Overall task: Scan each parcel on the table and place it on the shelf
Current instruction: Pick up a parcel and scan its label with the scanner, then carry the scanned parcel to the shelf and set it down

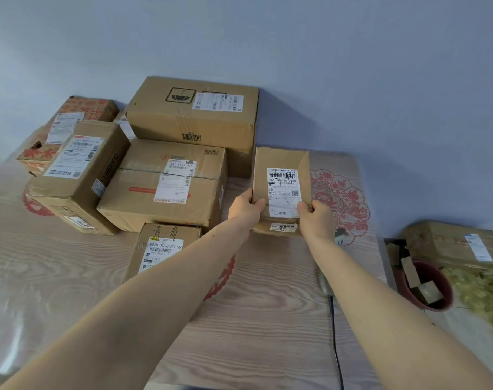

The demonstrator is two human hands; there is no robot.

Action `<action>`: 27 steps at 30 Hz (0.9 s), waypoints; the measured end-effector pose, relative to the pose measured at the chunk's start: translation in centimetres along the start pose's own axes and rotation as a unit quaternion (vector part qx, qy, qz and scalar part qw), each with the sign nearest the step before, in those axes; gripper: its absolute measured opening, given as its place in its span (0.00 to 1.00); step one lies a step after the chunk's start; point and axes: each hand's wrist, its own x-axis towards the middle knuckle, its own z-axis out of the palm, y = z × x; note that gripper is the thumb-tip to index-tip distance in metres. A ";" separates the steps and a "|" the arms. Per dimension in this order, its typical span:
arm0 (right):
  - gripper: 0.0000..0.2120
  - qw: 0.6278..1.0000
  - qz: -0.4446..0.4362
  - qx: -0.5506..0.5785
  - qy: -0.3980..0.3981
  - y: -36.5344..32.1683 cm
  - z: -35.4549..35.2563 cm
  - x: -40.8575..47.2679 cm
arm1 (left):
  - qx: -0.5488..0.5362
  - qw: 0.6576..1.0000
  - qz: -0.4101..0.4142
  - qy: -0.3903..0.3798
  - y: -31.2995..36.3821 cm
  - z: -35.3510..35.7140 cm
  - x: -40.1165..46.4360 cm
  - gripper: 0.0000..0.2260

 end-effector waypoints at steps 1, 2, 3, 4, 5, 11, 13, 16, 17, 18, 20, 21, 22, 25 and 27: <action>0.13 1.000 -0.005 0.005 0.008 -0.5 -0.2 -0.2 | -0.001 1.000 0.006 -0.002 0.4 -0.3 -0.2 0.14; 0.13 1.000 -0.011 0.009 0.016 -0.9 -0.5 -0.5 | -0.004 1.000 0.012 -0.004 0.9 -0.6 -0.4 0.14; 0.14 0.999 -0.016 0.013 0.025 -1.4 -0.8 -0.8 | -0.006 1.000 0.019 -0.006 1.3 -0.9 -0.7 0.14; 0.15 0.999 -0.020 0.016 0.033 -1.9 -1.0 -1.0 | -0.004 1.000 0.024 -0.006 1.7 -1.3 -0.9 0.14; 0.16 0.999 -0.024 0.018 0.041 -2.4 -1.3 -1.3 | 0.001 0.999 0.032 -0.006 2.2 -1.6 -1.2 0.13; 0.14 0.997 -0.044 0.018 0.063 -4.6 -2.7 -2.7 | 0.009 0.998 0.059 0.001 4.4 -2.9 -2.6 0.12; 0.14 0.996 -0.051 0.028 0.074 -5.4 -3.1 -2.9 | 0.010 0.997 0.071 0.005 5.2 -3.4 -3.0 0.11; 0.14 0.993 -0.066 0.041 0.087 -6.8 -3.8 -3.3 | 0.007 0.996 0.084 0.016 6.7 -4.2 -3.7 0.10; 0.15 0.992 -0.070 0.048 0.089 -7.2 -4.0 -3.4 | 0.003 0.996 0.087 0.021 7.1 -4.4 -3.8 0.09; 0.16 0.992 -0.074 0.056 0.090 -7.6 -4.2 -3.5 | -0.003 0.996 0.088 0.026 7.4 -4.6 -4.1 0.08; 0.16 0.989 -0.087 0.079 0.092 -8.3 -4.5 -3.6 | -0.015 0.995 0.091 0.038 8.1 -5.1 -4.5 0.08; 0.16 0.987 -0.095 0.085 0.094 -8.6 -4.6 -3.7 | -0.016 0.994 0.093 0.045 8.3 -5.3 -4.7 0.09; 0.15 0.986 -0.102 0.088 0.096 -8.9 -4.7 -3.7 | -0.016 0.994 0.098 0.052 8.6 -5.5 -4.9 0.09; 0.14 0.984 -0.120 0.096 0.085 -9.9 -5.2 -4.0 | -0.023 0.991 0.116 0.067 9.5 -6.0 -5.6 0.09; 0.14 0.983 -0.132 0.101 0.082 -10.5 -5.6 -4.1 | -0.033 0.990 0.119 0.074 9.9 -6.3 -6.1 0.10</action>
